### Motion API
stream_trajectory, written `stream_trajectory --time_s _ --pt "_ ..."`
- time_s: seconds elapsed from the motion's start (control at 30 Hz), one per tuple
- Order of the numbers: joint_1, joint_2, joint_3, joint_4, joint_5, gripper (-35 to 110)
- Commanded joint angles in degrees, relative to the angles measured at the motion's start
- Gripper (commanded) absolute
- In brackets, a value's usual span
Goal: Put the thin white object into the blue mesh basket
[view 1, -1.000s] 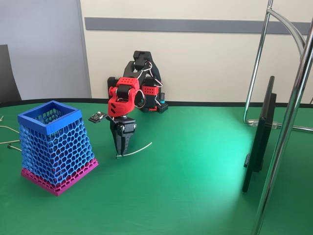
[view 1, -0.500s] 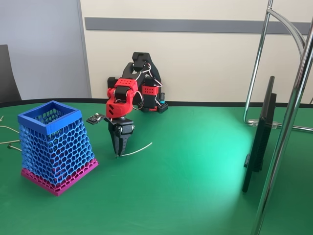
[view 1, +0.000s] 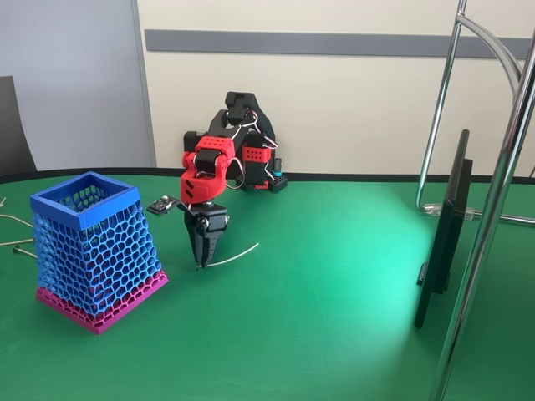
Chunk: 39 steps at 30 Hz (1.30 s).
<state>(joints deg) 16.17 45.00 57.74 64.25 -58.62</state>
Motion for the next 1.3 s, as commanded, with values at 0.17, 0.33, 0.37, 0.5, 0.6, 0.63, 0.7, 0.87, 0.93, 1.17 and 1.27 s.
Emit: stream_trajectory --time_s 0.17,0.33,0.37,0.5,0.6,0.63,0.7,0.87,0.93,1.17,1.27 --pt "0.53 -0.18 -3.52 1.41 -1.14 11" --pt "0.53 -0.88 -4.57 2.29 -1.76 7" --pt "0.53 -1.05 -5.01 2.55 -1.76 7" --pt "0.53 -1.32 -5.62 2.72 -1.23 6" --pt "0.26 -1.23 -5.71 2.72 -0.70 6" --pt "0.09 -1.05 -5.89 2.72 -0.44 6" --pt "-0.26 -0.62 -6.68 2.72 0.26 6" --pt "-1.76 0.35 -10.02 2.72 1.93 6" --pt "-2.46 0.70 -11.87 2.72 2.55 6" --pt "-5.36 2.37 -17.93 2.72 3.16 6" --pt "-6.33 3.34 -21.01 2.72 3.34 5"
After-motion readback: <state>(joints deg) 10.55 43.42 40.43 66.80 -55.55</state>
